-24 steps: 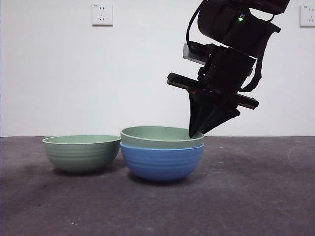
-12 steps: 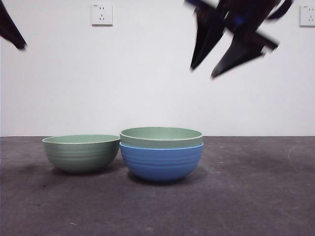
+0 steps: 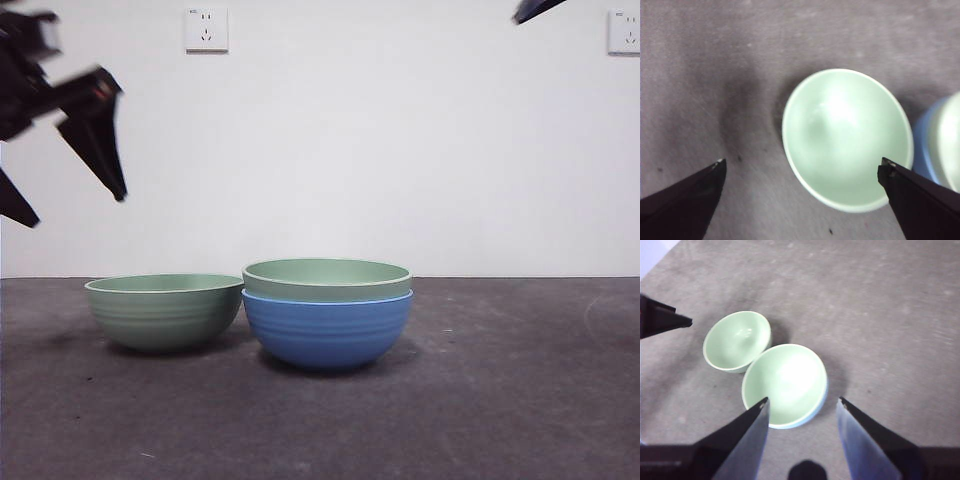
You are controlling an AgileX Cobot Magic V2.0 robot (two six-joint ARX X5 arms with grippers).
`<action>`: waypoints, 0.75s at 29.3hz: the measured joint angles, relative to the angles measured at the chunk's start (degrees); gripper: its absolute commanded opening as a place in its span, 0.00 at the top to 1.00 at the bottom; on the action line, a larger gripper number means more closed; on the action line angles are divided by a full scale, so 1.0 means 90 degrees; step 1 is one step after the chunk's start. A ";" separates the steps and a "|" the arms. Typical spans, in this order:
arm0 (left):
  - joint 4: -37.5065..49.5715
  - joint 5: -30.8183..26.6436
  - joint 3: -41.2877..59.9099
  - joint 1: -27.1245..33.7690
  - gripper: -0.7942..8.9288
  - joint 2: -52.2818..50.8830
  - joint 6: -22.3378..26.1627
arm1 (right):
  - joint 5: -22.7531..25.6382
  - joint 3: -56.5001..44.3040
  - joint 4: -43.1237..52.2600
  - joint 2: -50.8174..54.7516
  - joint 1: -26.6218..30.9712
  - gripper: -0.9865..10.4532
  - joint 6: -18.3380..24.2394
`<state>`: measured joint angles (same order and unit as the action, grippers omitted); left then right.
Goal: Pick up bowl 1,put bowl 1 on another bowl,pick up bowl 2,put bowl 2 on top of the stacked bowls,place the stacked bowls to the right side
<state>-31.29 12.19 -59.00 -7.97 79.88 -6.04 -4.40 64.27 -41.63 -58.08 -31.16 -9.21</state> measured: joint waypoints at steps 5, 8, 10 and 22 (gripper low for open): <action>-0.0296 -0.0379 -0.0767 -0.0155 0.21 0.0988 0.0083 | 0.0017 0.0000 -0.0277 0.0233 0.0000 0.72 0.0002; -0.0386 -0.0491 -0.0908 -0.0214 0.21 0.1377 0.0107 | 0.0017 0.0000 -0.0379 0.0248 0.0000 0.72 0.0002; -0.0437 -0.0503 -0.0908 -0.0233 0.21 0.1552 0.0117 | 0.0019 0.0000 -0.0415 0.0245 0.0000 0.72 0.0002; -0.0663 -0.0515 -0.0908 -0.0274 0.72 0.2067 0.0119 | 0.0027 0.0000 -0.0415 0.0248 0.0000 0.72 0.0002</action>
<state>-37.26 7.55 -67.18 -10.44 98.48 -4.97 -4.16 64.27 -45.36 -55.86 -31.16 -9.19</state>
